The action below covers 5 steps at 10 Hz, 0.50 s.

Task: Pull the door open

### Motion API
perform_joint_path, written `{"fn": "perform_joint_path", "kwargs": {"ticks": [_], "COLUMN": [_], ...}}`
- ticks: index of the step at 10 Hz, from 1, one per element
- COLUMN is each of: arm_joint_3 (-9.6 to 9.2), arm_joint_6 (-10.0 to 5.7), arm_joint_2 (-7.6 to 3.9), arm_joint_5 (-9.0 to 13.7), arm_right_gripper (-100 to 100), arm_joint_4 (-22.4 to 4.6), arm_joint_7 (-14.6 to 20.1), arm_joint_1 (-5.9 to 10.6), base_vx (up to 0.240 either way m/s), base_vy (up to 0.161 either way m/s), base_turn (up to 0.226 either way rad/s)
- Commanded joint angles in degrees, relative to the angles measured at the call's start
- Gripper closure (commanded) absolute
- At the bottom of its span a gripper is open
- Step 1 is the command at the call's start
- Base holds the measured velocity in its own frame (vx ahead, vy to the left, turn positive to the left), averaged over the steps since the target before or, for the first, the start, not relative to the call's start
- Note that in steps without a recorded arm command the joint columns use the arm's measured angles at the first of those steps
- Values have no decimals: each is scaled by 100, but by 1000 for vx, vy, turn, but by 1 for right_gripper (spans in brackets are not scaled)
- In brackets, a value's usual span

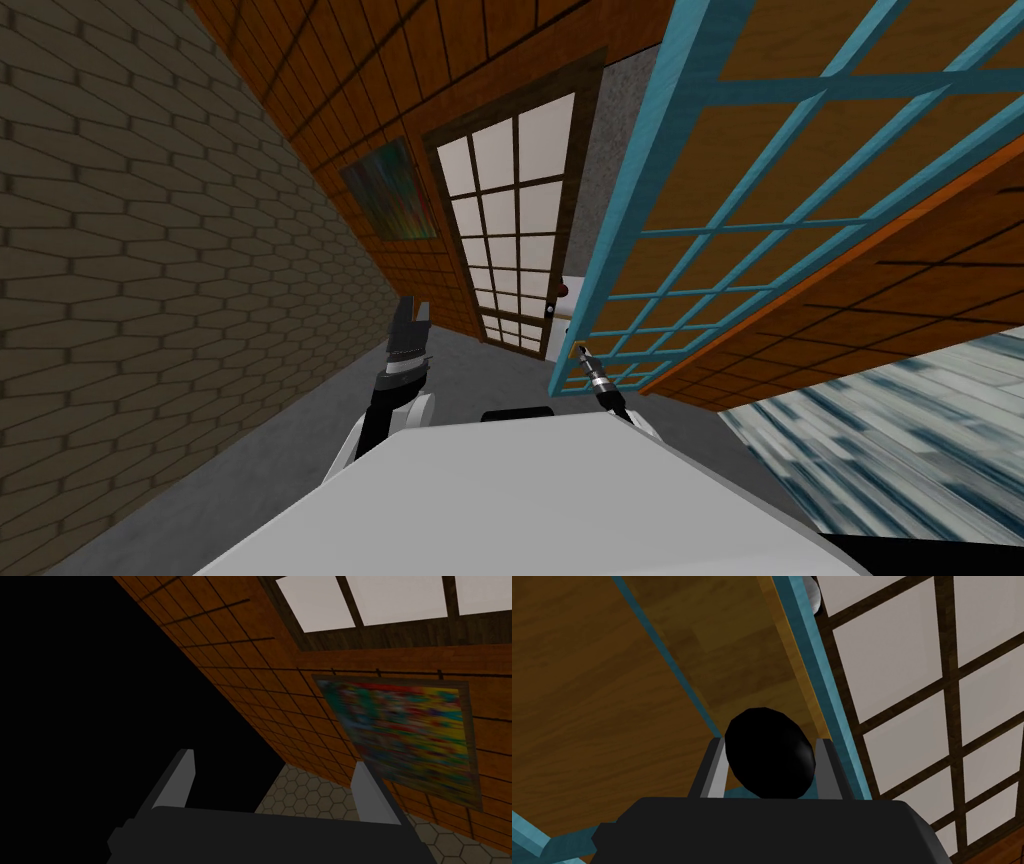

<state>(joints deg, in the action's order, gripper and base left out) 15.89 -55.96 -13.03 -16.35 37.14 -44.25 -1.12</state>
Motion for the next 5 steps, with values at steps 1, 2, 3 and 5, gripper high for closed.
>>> {"fn": "perform_joint_path", "kwargs": {"ticks": [1, 2, 3, 5], "arm_joint_3": [-39, -76, -113, -152], "arm_joint_6": [-12, -6, 0, 6], "arm_joint_2": [16, 9, 2, -5], "arm_joint_5": [42, 114, 187, 264], "arm_right_gripper": [100, 100, 100, 100], "arm_joint_4": [-13, -20, -27, -34], "arm_joint_7": [180, 366, 530, 752], "arm_joint_1": [5, 14, 24, 34], "base_vx": [-34, -39, -47, -44], "base_vy": [-20, -13, -18, -26], "base_turn": [27, 33, 65, 54]}}
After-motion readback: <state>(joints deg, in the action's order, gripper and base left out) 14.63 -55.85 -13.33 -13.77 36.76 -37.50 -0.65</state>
